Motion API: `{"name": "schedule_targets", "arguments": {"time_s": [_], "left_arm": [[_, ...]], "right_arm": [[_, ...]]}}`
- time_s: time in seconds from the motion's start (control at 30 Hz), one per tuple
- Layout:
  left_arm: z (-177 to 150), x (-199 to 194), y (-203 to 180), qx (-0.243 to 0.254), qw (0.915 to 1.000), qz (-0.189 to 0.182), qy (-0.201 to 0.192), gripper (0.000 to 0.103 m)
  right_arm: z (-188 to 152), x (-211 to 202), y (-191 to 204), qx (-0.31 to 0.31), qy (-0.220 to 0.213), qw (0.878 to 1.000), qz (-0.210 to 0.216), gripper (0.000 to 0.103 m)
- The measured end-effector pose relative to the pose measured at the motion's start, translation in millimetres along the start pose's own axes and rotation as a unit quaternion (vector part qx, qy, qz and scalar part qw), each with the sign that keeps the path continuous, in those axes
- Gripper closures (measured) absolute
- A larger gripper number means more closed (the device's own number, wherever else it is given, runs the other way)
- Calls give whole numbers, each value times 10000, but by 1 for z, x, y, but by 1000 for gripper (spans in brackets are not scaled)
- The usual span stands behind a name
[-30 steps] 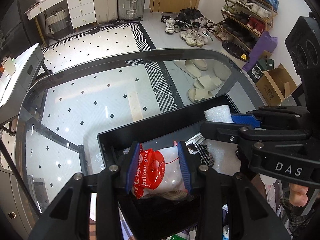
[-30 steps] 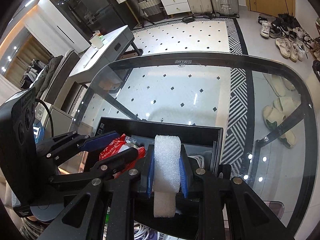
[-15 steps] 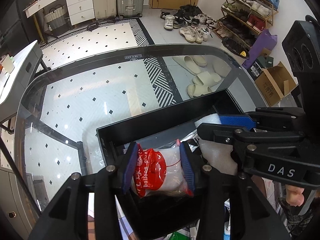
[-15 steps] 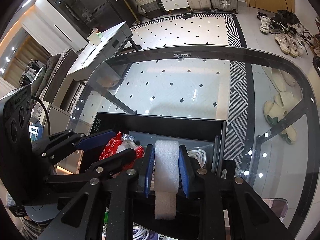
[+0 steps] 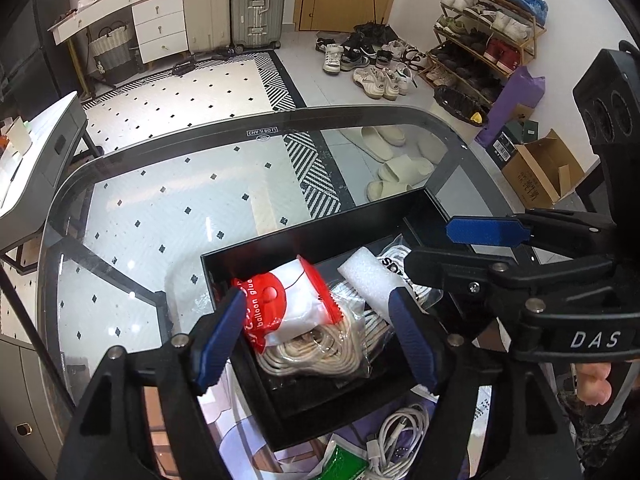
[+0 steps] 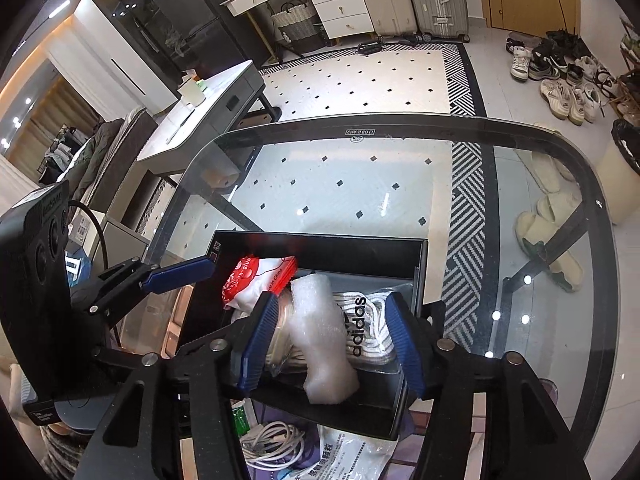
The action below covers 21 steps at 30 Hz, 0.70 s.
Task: Organize soft objects
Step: 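Open both tools and lift them out of the black box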
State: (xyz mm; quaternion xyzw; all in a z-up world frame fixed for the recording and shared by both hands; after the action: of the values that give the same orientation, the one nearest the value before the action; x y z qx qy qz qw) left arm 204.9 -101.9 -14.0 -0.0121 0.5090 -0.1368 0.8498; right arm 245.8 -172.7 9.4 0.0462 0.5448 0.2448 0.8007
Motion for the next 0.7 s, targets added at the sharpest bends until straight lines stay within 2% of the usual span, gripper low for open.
{"name": "schedule_targets", "arguments": {"time_s": [0.03,0.13,0.23,0.3,0.37,0.43,0.53,0.7], "left_arm": [[-1,-2,0,3,10000,-8,-2,29],[-3,-6,-1,1,10000,27,-8,25],[-7,-11,-2,25,10000,11,-42,14],[-10,-14,-2,30,10000,37,-72,13],[-13,-17,-2,20,9999,55,-91,6],[-17,-21,-3,32,9999,50,-95,5],[-27,-26,-1,65,9999,58,-116,0],[-43,-33,3,111,9998,106,-141,0]], "right_arm": [[-2,-3,0,1,-27,10000,-4,33],[-7,-13,-2,-16,-105,9999,-46,25],[-13,-21,-5,4,-145,9999,-53,19],[-18,-27,-5,5,-154,9999,-76,15],[-21,-31,-5,2,-168,9998,-92,13],[-25,-36,-5,0,-184,9998,-121,7],[-32,-42,-4,2,-216,9997,-142,5],[-46,-48,-6,14,-191,9996,-182,4]]}}
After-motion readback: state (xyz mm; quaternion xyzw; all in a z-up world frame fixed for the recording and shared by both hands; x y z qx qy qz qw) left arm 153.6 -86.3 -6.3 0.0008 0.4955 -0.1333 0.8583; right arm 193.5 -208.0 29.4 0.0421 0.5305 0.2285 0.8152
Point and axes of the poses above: each gripper's, at about its wrist camera, not at the fingertips, and x roughly the way its jaws point, y to its left, z to its top, the point moved 6 cm from there along x, roughly the way its jaws point, and after that the axes turned 1 degree about -z, right-handed, at the moved point
